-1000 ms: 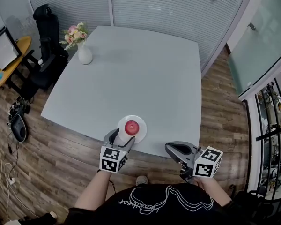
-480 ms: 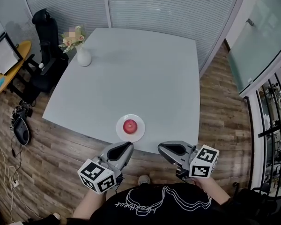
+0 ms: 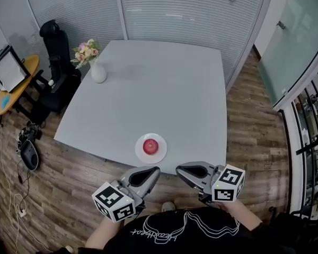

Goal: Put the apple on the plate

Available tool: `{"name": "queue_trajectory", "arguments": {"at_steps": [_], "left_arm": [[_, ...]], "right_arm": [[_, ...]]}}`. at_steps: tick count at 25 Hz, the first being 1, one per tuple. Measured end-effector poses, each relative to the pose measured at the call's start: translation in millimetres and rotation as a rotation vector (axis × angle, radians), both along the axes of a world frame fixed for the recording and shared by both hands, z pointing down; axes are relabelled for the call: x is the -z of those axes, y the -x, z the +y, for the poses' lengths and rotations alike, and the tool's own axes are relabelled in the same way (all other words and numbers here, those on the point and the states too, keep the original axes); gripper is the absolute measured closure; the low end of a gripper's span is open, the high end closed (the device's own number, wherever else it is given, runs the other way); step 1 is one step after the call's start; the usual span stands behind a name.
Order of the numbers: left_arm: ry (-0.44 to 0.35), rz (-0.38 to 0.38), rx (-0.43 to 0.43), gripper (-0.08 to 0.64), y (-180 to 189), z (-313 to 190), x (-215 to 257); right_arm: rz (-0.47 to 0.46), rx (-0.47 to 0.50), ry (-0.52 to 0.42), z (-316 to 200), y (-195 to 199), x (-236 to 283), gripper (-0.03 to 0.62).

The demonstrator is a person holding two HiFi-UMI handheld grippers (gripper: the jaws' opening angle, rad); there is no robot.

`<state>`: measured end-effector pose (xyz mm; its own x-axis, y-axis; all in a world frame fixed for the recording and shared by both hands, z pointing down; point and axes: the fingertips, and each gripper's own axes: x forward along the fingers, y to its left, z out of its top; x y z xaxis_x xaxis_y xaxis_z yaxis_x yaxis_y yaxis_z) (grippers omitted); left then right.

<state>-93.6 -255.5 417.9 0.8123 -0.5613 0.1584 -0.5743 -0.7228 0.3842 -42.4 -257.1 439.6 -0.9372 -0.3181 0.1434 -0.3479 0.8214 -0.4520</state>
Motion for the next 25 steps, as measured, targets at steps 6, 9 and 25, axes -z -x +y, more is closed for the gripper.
{"name": "queue_trajectory", "arguments": {"at_steps": [6,9,25], "left_arm": [[0.004,0.008,-0.004,0.546,0,7,1],[-0.014,-0.007,0.0,0.546,2,13,2],[-0.03,-0.042,0.051,0.546,11,8,7]], "right_arm": [[-0.019,-0.012,-0.013,2,-2,12,0.583],[-0.012,0.003,-0.016,7,4,17,0.584],[-0.011,-0.002,-0.031,9,0,22,0.583]]}}
